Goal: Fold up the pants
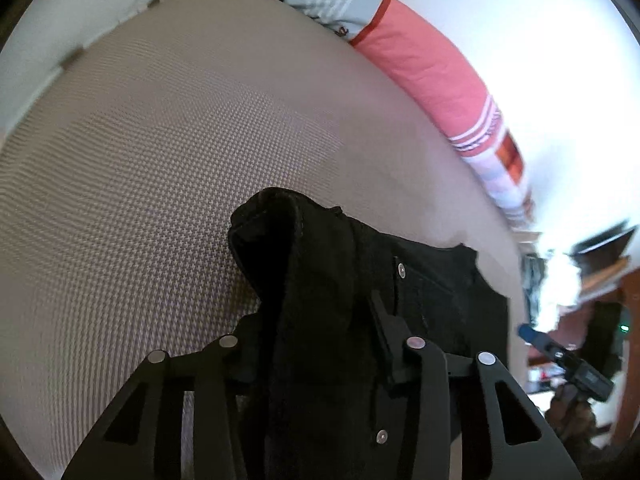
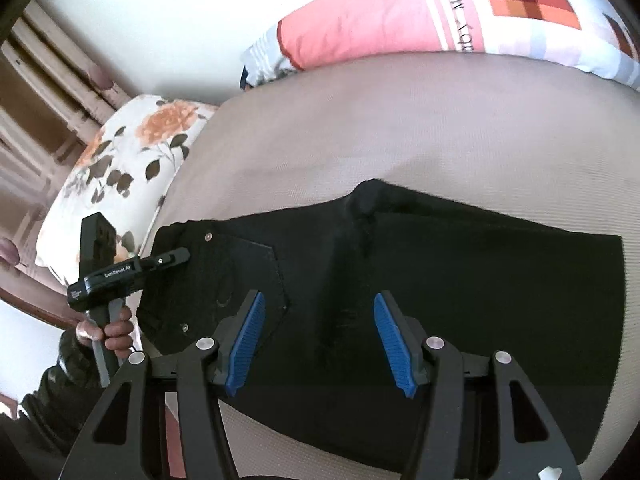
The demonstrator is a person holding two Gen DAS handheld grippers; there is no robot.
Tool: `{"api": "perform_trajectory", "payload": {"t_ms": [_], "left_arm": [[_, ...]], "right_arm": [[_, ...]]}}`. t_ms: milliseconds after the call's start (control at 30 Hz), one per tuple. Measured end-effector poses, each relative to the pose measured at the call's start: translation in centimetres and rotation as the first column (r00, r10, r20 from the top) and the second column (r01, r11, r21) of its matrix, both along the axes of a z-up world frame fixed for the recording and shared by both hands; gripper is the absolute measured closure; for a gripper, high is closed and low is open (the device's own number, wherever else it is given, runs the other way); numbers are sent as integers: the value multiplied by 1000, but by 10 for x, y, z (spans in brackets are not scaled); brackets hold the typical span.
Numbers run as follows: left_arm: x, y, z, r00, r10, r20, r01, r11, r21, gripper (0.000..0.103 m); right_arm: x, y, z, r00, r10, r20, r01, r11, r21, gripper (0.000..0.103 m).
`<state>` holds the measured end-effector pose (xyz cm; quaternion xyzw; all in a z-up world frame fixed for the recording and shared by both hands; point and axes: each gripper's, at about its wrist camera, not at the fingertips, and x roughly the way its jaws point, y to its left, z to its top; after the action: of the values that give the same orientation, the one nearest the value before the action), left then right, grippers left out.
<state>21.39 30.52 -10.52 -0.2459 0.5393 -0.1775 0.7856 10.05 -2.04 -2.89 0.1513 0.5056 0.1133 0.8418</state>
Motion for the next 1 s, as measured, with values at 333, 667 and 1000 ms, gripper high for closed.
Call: {"api": "perform_trajectory", "payload": {"t_ms": [333, 667, 1000], "left_arm": [[-22, -38, 49, 995, 88, 50, -96, 979, 182, 72], [-49, -120, 102, 986, 65, 153, -111, 944, 311, 88], [-50, -215, 123, 990, -16, 142, -29, 949, 312, 89]], "right_arm": [[-28, -57, 12, 994, -101, 42, 99, 994, 46, 48], [-55, -111, 14, 982, -170, 81, 161, 981, 107, 48], [-81, -159, 23, 963, -234, 131, 213, 964, 158, 47]]}}
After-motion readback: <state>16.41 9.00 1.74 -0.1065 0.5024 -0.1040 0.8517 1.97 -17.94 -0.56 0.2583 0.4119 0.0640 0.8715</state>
